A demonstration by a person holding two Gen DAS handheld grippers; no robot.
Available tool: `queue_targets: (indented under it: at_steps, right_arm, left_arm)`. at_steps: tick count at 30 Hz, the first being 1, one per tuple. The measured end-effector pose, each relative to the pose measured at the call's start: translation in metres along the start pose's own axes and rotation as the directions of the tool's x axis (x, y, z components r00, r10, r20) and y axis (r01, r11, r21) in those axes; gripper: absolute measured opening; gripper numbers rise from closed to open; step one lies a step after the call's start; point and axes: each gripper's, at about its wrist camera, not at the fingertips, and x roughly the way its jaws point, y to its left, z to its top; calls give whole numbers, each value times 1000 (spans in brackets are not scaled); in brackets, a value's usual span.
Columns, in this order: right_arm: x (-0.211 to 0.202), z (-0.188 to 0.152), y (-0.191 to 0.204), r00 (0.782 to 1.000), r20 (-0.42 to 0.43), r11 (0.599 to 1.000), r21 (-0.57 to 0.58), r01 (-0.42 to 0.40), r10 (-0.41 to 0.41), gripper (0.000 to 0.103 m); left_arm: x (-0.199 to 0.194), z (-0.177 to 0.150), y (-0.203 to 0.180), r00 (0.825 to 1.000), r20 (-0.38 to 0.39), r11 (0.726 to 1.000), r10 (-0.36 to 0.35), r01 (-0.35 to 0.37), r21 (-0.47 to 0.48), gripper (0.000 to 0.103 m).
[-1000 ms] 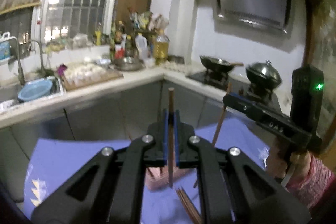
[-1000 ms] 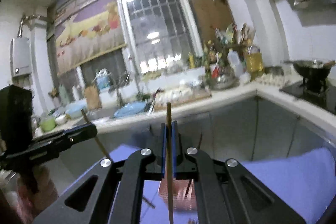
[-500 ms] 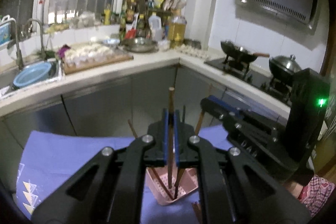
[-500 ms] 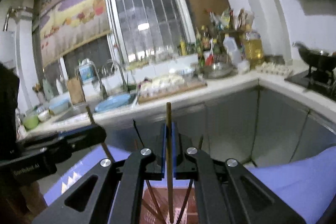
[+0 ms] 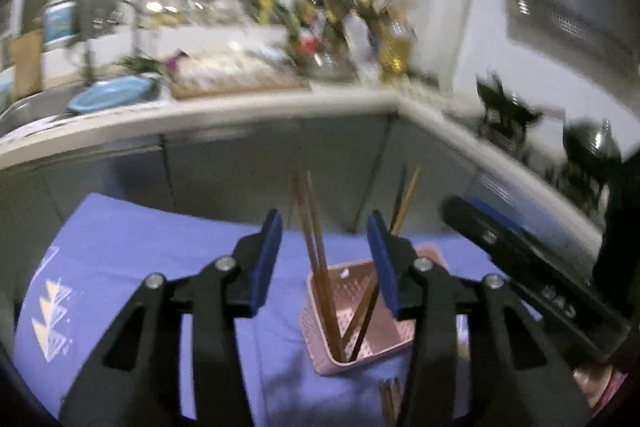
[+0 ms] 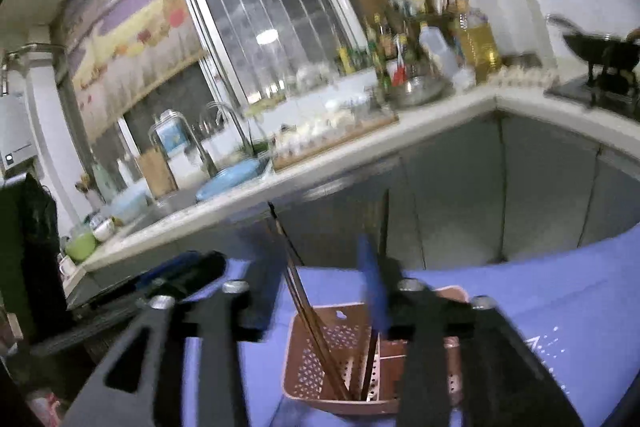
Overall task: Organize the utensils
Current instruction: 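Lower the chopstick into the pink holder and open the left tool, then return the left tool to the chopstick bundle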
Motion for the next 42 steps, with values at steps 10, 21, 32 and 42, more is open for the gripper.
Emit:
queue_targets:
  at_steps: [10,21,32,42]
  right_arm:
    - [-98,-105,-17,997,2,996,38,81,-81,44]
    - [-100,-215,-44,910,-368,966,95,241,-191,24]
    - [-79,-233,-9,867,-451,977,-98,188,-212,24]
    - [-87,-236,-15,864,-402,952,-162,259,-303,24]
  left_arm:
    - [-74,-111,9,1000,-1,995,-6,6,100,46]
    - [-37,-215,51,941,-339,1000,-3,12,26,46]
    - [-40,-231,43,917,-391,997,-72,77,-5,46]
    - [-28,-239,-8,886,-445,984,-130,171,54,46]
